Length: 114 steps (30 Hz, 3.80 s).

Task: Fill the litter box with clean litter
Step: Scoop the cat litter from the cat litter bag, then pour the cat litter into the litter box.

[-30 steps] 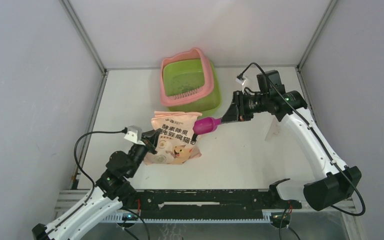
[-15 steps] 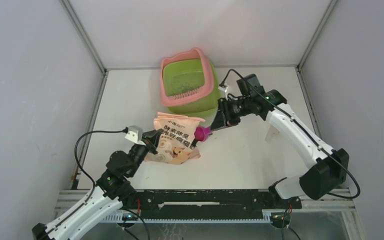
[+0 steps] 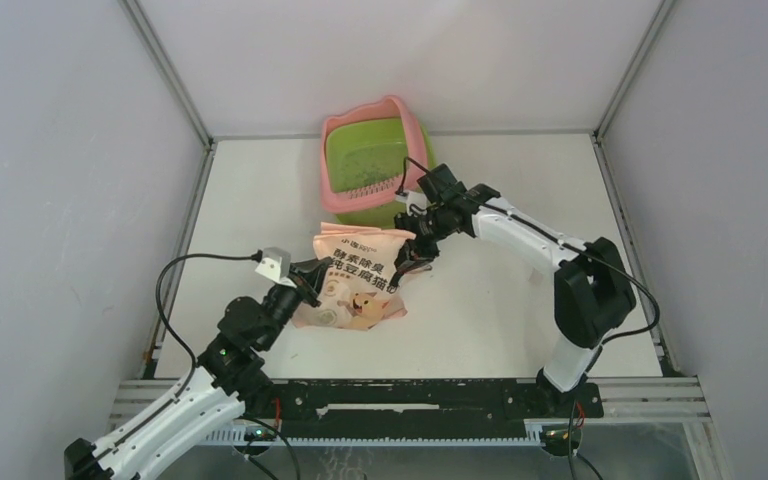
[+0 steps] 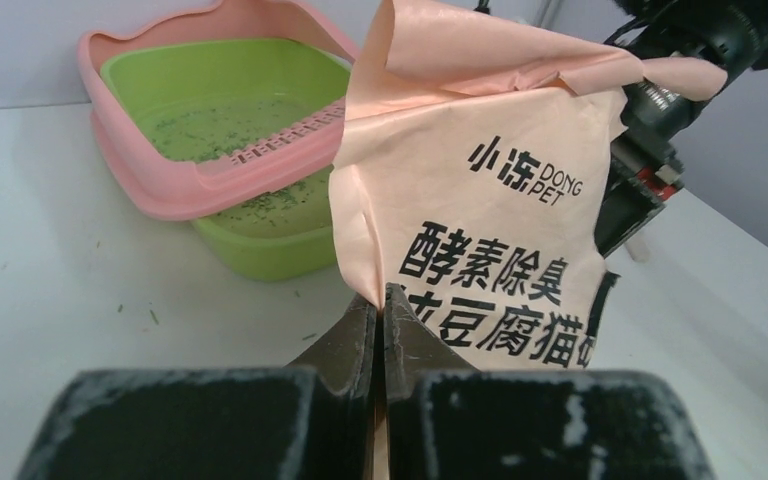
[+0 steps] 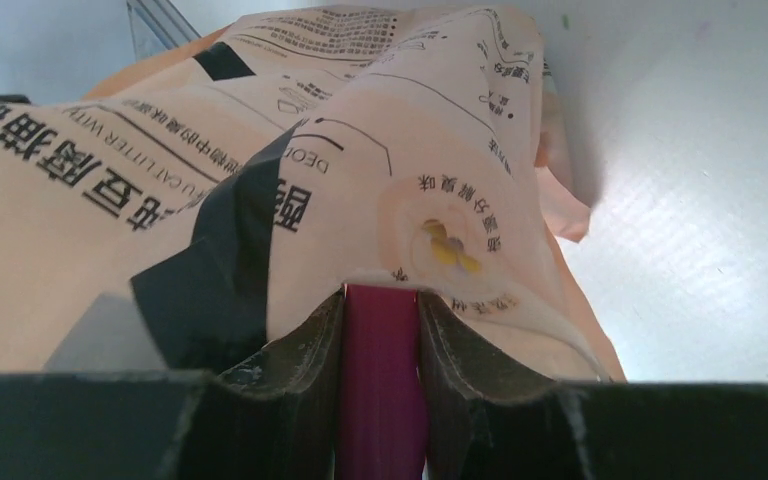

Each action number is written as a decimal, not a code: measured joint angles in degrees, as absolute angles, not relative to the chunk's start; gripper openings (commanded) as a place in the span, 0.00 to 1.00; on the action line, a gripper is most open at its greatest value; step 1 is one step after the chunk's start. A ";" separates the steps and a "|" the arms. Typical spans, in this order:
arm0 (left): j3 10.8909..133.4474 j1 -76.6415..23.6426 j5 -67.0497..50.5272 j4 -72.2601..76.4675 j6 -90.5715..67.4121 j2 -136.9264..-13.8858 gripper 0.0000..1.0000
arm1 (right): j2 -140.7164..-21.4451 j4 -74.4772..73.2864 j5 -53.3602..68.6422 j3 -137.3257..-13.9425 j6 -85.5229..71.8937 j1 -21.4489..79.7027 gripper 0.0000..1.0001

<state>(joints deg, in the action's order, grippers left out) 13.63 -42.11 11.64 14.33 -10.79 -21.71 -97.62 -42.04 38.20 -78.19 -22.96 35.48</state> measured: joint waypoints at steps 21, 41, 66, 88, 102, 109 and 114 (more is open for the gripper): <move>13.63 -41.82 11.77 18.74 -12.03 -22.20 0.00 | -106.52 -20.99 58.39 -73.63 -34.28 36.27 0.00; 13.63 -41.89 12.51 12.84 -11.57 -14.20 0.00 | -85.23 -6.57 68.53 -56.90 -44.14 23.42 0.00; 13.63 -41.87 16.10 6.33 -11.42 -8.29 0.00 | -76.12 4.91 68.71 -41.69 -53.76 8.99 0.00; 13.61 -41.74 17.78 5.10 -11.40 -6.33 0.00 | -77.78 33.65 69.91 -37.41 -76.69 6.72 0.00; 13.61 -41.60 17.85 5.85 -10.92 -7.25 0.00 | -88.03 42.04 68.90 -42.06 -82.87 5.50 0.00; 13.61 -41.43 17.85 5.80 -10.50 -7.05 0.00 | -91.50 31.99 65.71 -53.49 -77.01 5.26 0.00; 13.61 -41.28 17.85 5.80 -10.50 -6.94 0.00 | -94.89 21.78 61.82 -63.33 -70.28 5.30 0.00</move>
